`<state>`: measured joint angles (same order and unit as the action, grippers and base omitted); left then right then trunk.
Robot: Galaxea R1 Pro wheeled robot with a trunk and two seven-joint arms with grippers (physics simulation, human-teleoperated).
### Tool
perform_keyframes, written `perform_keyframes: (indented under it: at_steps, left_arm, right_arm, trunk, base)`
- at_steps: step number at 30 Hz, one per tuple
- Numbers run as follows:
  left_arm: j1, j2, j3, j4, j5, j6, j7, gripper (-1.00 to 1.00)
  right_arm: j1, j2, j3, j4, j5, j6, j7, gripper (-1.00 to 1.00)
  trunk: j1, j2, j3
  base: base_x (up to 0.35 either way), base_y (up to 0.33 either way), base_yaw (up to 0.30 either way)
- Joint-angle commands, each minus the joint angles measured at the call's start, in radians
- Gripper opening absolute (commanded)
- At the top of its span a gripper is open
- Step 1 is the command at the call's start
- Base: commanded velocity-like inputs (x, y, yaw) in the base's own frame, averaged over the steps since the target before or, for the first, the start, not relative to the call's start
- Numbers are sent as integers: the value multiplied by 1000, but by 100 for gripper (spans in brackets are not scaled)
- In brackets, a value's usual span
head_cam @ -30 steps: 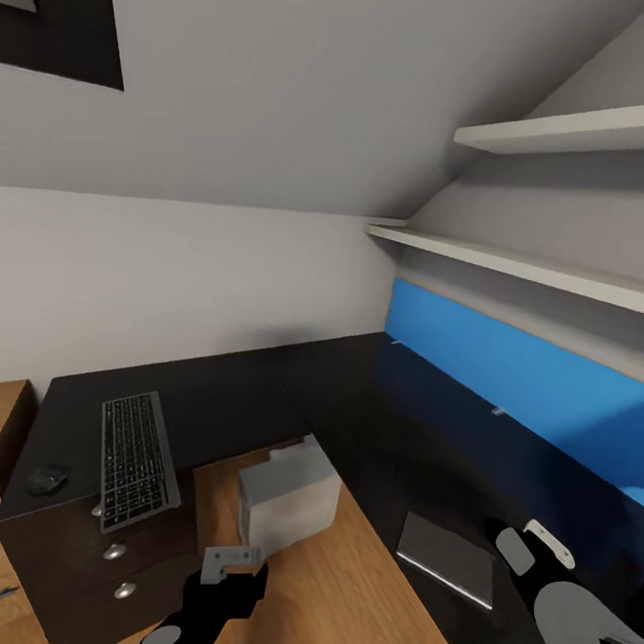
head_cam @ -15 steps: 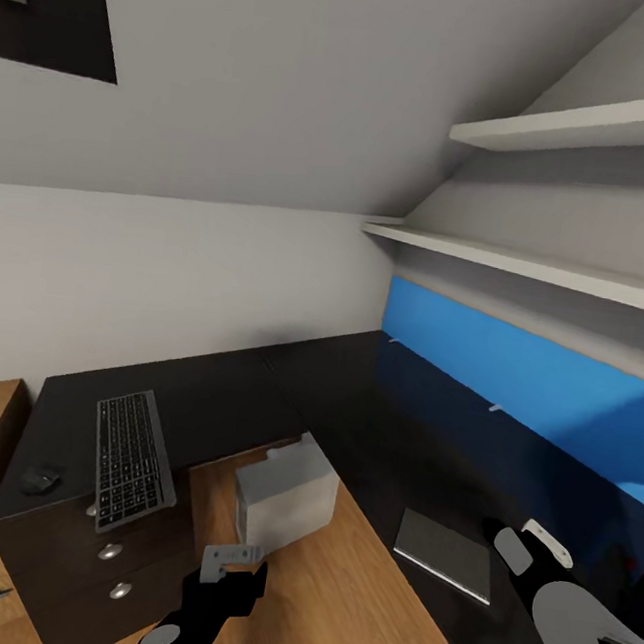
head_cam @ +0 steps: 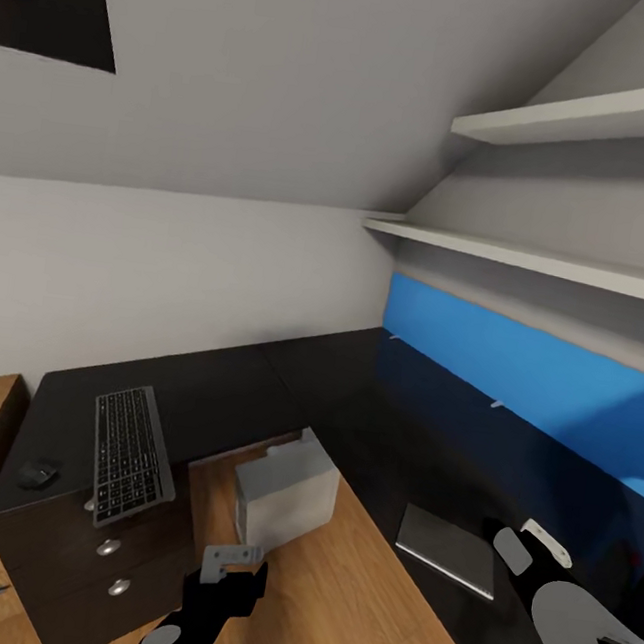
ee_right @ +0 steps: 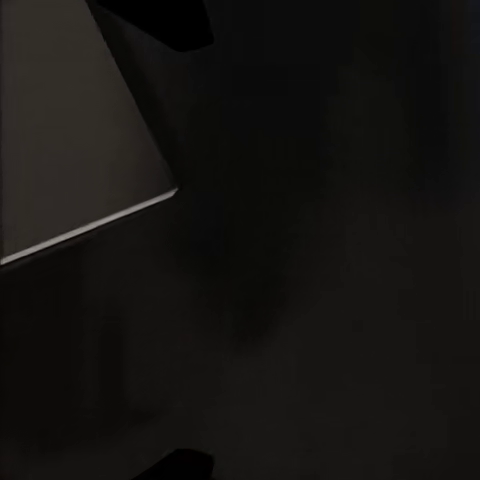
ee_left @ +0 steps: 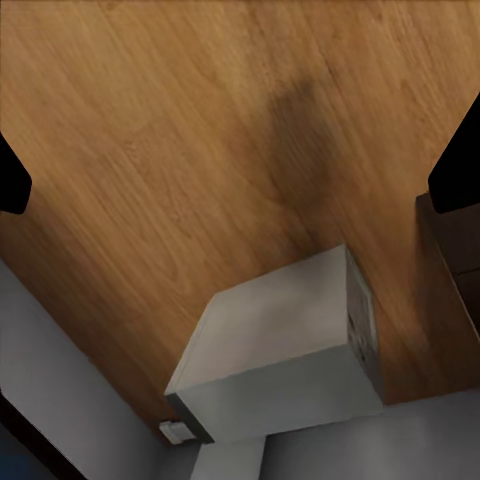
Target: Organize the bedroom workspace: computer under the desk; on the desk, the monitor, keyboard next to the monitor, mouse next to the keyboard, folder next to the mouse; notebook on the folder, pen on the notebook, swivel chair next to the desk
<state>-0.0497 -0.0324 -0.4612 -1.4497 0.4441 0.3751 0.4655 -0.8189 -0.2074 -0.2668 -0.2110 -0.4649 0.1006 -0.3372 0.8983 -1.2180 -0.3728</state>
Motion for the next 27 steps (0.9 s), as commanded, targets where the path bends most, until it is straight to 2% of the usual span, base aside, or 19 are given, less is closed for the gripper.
perform_keyframes:
  at_steps: [1, 13, 27]
  left_arm:
    - [-1, 0, -1, -1, 9, 2, 8, 100]
    - [-1, 0, 0, -1, 9, 2, 8, 100]
    - [-1, 3, 7, 20, 11, 4, 10, 100]
  right_arm:
    - [0, 0, 3, -2, -6, 6, -5, 100]
    - [0, 0, 3, -2, -5, 4, -5, 100]
    - [0, 2, 3, -2, -6, 4, -5, 100]
  trunk:
    - [4, -8, -4]
    - [50, -92, -42]
    - [50, -92, -42]
  base:
    - [0, 0, 0]
    - [0, 0, 0]
    - [3, 1, 0]
